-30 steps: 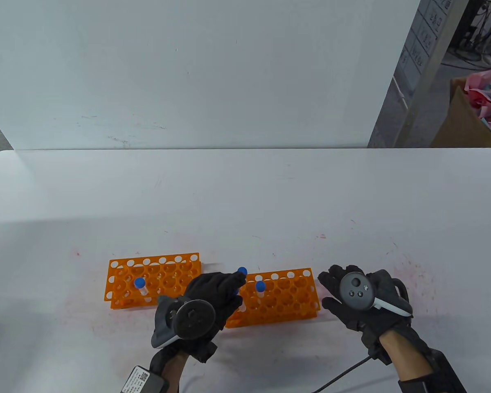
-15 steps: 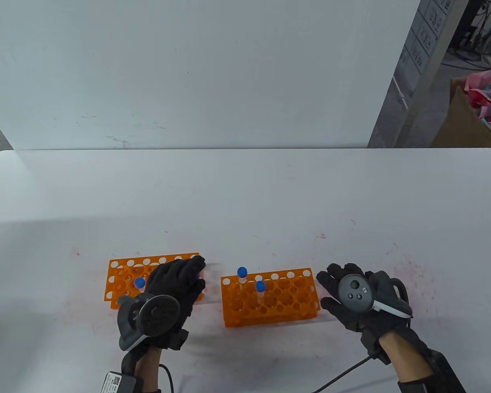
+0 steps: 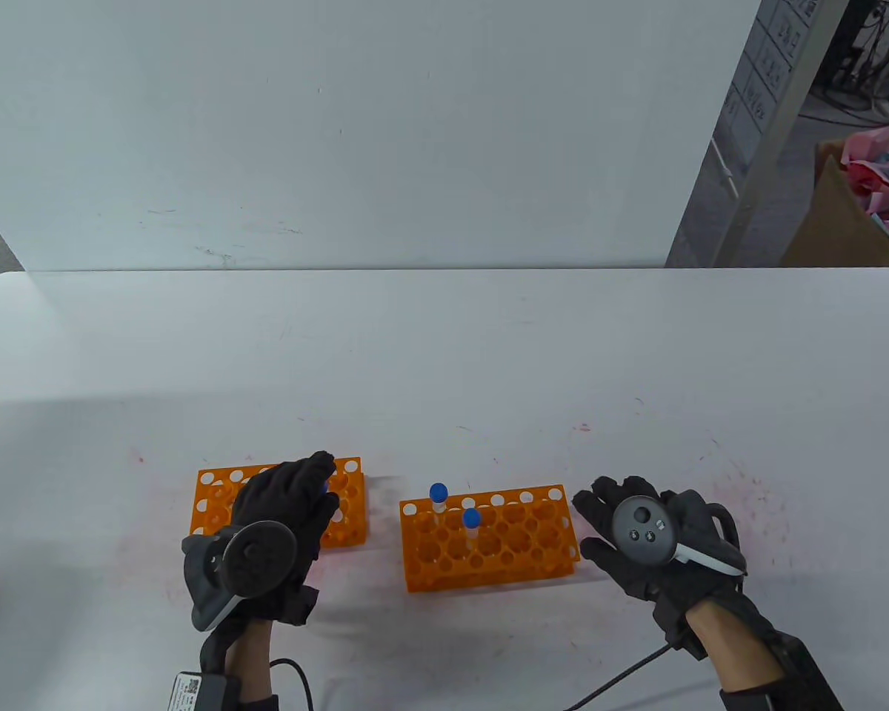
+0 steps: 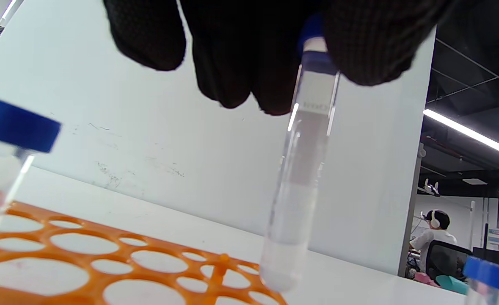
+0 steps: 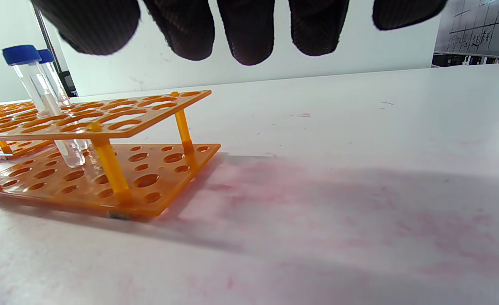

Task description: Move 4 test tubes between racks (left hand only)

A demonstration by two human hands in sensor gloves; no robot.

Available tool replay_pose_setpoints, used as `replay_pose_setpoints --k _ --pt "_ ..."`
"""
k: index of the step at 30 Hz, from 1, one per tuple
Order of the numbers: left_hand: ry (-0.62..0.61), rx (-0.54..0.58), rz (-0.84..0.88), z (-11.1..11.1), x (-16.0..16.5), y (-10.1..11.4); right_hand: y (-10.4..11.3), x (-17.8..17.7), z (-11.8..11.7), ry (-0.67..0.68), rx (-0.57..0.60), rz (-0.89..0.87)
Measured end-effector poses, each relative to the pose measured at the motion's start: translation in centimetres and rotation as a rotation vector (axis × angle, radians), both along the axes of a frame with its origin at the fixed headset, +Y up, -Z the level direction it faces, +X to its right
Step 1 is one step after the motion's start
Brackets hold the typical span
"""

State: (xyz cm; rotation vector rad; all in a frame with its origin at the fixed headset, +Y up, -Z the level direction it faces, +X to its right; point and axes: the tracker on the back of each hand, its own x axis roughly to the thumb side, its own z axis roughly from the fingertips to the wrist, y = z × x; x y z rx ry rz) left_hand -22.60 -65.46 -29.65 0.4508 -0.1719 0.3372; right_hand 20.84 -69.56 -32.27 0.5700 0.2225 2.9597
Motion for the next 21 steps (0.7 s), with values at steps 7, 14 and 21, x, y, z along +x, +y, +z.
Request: replay_pose_setpoints --k 7,14,21 --pt "0.026 -0.025 -0.044 -0.3 -0.3 -0.5 0.0 0.0 0.0 0.003 0.006 -0.001" --pt "0.043 -0.040 -0.018 -0.6 -0.7 -0.9 -0.2 0.0 -0.1 0.004 -0.005 0.004" --pt "0.044 -0.081 -0.060 -1.0 -0.6 -1.3 -0.2 0.0 -0.1 0.003 -0.003 0.003"
